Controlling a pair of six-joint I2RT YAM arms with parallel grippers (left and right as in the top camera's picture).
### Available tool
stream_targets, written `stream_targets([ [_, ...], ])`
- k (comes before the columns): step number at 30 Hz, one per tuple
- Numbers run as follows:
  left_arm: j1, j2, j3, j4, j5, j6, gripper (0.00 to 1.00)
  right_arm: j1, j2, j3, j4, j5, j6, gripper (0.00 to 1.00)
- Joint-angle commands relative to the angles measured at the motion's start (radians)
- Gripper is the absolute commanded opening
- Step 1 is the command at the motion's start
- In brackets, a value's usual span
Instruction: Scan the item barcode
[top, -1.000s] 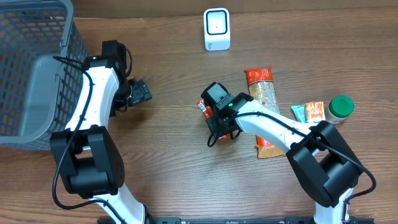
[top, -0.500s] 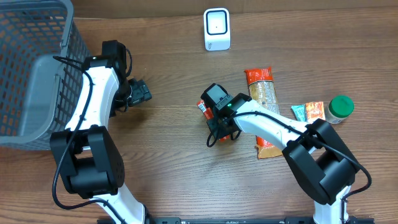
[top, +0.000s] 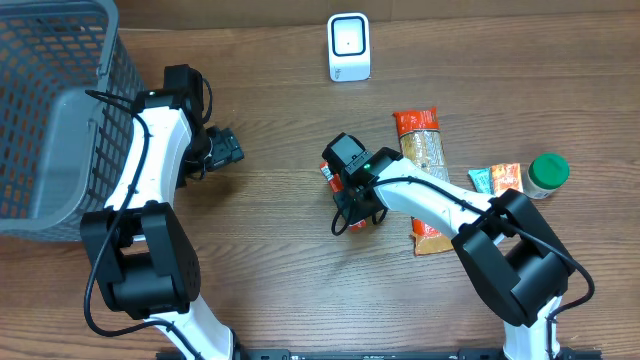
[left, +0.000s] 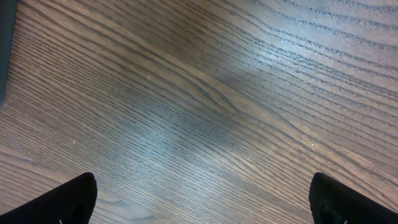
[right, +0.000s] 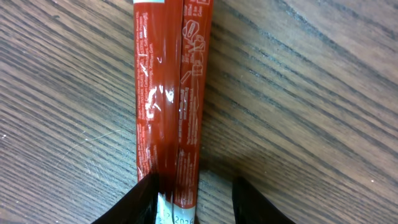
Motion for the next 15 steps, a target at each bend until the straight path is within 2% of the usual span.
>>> stream_targets([
  [1, -0.002, -0.017, 0.002, 0.001, -0.005, 0.027, 1.0, 0.009, 0.031, 0.04, -0.014, -0.001, 0.0, 0.39],
  [8, -0.002, -0.017, 0.002, 0.001, -0.005, 0.027, 1.0, 0.009, -0.02, 0.091, -0.037, -0.002, 0.053, 0.39],
  [15, -0.002, -0.017, 0.002, 0.0, -0.005, 0.027, 1.0, 0.011, -0.021, 0.063, -0.061, -0.031, 0.056, 0.39],
])
